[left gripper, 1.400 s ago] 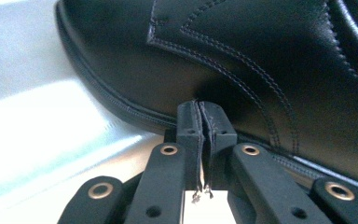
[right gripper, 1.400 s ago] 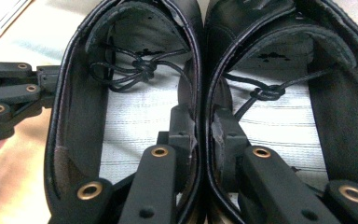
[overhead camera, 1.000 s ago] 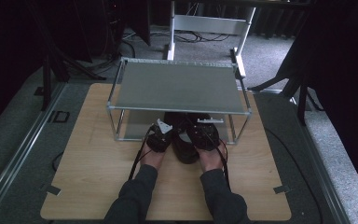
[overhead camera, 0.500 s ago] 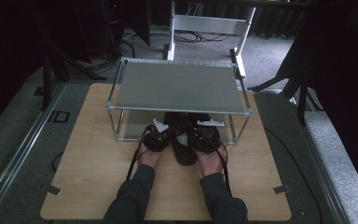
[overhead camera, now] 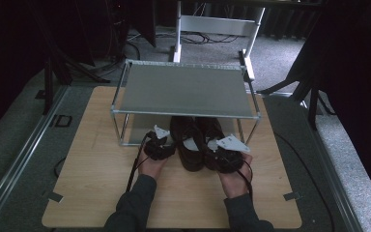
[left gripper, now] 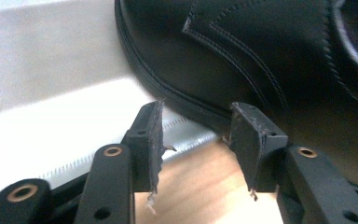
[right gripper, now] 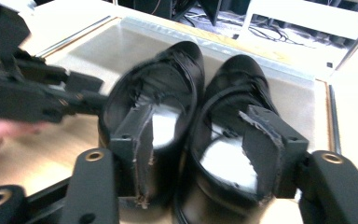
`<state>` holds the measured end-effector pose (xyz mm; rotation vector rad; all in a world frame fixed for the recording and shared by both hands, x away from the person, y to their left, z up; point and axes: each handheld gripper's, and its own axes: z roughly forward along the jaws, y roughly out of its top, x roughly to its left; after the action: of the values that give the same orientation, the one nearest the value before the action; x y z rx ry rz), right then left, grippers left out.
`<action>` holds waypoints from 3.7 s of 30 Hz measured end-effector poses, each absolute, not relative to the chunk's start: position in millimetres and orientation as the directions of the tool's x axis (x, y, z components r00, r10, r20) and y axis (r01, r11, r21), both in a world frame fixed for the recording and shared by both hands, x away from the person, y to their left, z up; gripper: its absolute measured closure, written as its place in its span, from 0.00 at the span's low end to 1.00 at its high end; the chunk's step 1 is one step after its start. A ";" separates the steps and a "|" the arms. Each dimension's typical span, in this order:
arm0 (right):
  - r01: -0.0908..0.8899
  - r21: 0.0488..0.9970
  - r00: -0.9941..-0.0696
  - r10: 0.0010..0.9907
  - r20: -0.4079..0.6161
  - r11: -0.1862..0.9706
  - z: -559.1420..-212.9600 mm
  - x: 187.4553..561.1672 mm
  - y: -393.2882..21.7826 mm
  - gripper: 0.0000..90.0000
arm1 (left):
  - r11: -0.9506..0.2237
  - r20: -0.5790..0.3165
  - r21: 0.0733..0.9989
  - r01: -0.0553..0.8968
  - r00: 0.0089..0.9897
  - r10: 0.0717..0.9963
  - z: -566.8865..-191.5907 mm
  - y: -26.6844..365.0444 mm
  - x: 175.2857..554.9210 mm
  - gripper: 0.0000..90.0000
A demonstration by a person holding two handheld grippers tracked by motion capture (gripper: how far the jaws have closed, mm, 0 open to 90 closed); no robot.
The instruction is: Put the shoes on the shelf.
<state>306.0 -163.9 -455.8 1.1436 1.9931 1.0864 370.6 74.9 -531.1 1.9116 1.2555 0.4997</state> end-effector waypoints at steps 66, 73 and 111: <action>0.573 0.783 -0.450 0.892 0.051 0.244 -517.1 353.4 -174.2 0.38 | -0.278 -0.122 0.786 0.552 0.579 0.806 -518.8 54.5 366.9 0.37; 0.579 0.777 -0.445 0.894 0.046 0.248 -520.3 363.4 -166.4 0.38 | -0.271 -0.113 0.781 0.562 0.555 0.824 -519.0 59.0 377.9 0.41; 0.567 0.746 -0.466 0.883 -0.058 0.349 -524.6 339.0 -209.1 0.38 | -0.222 -0.130 0.761 0.609 0.479 0.868 -528.5 104.1 344.3 0.42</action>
<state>339.0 -209.1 -524.6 1.2642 2.1604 0.9253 344.3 104.1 -528.5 1.9384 1.2256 0.4163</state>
